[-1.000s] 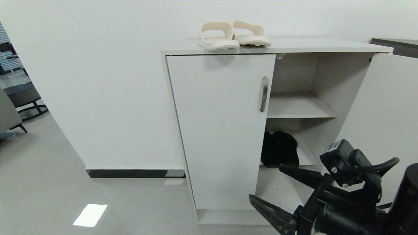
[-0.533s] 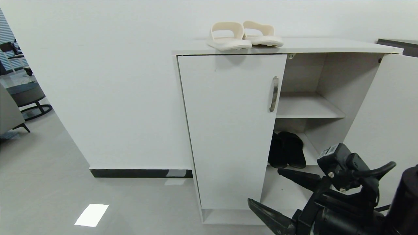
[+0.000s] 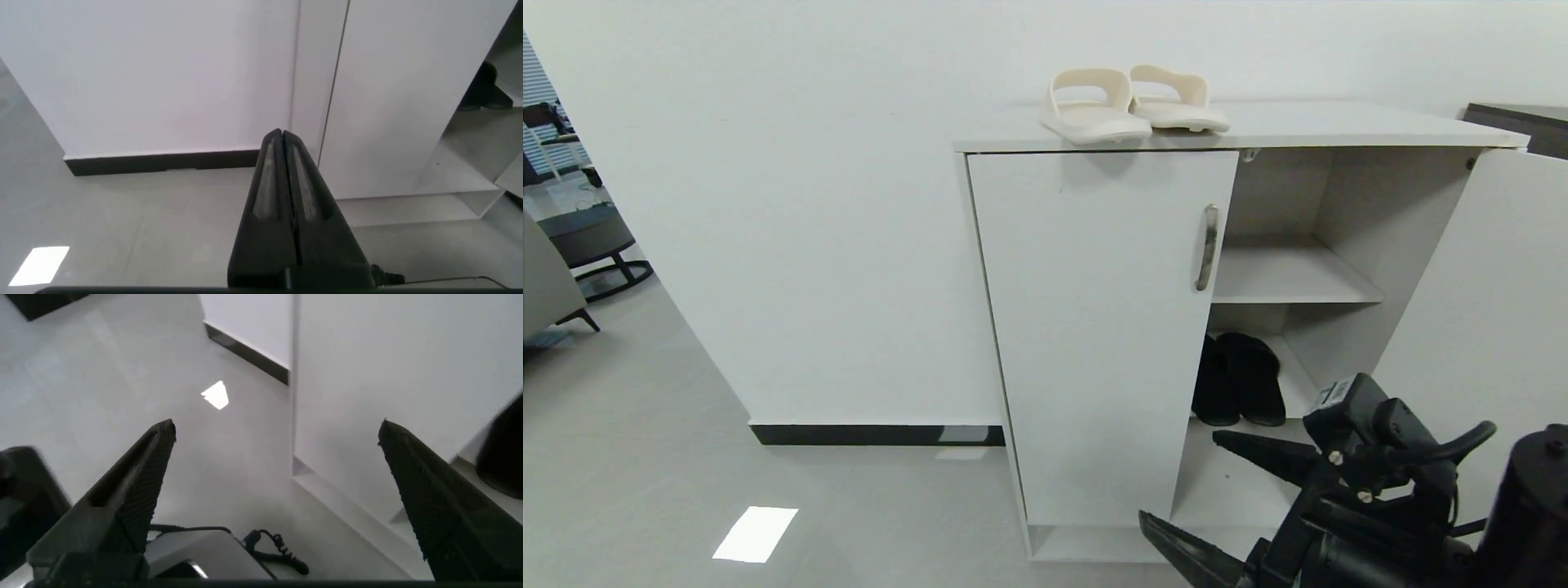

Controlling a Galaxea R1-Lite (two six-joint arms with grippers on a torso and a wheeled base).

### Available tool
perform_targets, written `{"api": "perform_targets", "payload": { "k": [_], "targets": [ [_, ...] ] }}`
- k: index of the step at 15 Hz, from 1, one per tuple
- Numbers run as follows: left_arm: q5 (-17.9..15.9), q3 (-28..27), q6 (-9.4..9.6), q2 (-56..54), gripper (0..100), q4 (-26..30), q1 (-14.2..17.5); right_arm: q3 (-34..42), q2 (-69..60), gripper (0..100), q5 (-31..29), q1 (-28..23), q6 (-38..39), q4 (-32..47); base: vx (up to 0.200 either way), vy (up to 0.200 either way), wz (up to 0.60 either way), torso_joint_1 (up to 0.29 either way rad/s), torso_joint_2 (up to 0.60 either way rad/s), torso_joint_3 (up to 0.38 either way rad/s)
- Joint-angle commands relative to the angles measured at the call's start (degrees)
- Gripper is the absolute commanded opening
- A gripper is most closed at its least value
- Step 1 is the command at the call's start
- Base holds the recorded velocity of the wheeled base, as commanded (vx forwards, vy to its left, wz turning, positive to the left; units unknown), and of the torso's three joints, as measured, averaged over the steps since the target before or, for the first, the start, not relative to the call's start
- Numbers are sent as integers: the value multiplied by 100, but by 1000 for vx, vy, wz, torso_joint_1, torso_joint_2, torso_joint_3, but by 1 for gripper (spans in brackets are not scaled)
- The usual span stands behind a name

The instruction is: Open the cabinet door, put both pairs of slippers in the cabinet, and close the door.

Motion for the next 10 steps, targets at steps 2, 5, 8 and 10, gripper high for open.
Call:
{"api": "perform_targets", "payload": {
  "k": [2,5,8,10],
  "targets": [
    [-1,0,2,-1,0,-3,1,1,113,100,-3,-52,6,-52,0,0,0,168,-461,-303],
    [-1,0,2,-1,0,-3,1,10,130,100,6,-52,6,-43,0,0,0,160,-513,-289],
    [-1,0,2,-1,0,-3,1,18,130,100,6,-52,15,-52,0,0,0,183,-473,-282],
    [-1,0,2,-1,0,-3,1,27,139,100,6,-52,6,-52,0,0,0,193,-474,-283]
  ]
}}
